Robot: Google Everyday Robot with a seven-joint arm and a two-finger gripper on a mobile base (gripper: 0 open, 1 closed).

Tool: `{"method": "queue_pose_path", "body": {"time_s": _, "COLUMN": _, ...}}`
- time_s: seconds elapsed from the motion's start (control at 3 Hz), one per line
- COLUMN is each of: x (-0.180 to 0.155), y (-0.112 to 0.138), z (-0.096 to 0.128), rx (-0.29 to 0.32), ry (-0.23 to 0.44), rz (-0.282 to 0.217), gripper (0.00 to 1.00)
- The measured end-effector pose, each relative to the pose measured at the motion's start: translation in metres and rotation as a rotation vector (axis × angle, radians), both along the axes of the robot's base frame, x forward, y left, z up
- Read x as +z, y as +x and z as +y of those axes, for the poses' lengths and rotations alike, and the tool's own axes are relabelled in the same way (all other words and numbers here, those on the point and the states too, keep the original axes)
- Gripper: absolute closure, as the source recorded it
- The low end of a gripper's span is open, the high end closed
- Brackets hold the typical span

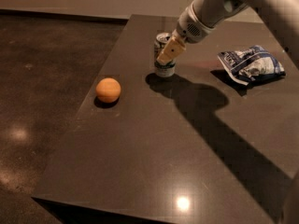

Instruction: Move 7up can near orange

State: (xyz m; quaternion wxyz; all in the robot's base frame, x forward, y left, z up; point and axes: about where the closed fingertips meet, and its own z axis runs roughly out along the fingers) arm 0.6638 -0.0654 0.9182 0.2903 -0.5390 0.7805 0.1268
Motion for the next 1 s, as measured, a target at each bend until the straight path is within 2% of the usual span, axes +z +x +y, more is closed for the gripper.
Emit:
{"method": "queue_pose_path", "body": {"time_s": 0.67, "x": -0.013, "y": -0.051, "z": 0.021, "rx": 0.105, "ry": -0.009, "rz": 0.024, "gripper": 1.00}}
{"method": "queue_pose_path", "body": {"time_s": 1.0, "x": -0.016, "y": -0.063, "z": 0.032, "rx": 0.148, "ry": 0.026, "rz": 0.014, "gripper": 1.00}}
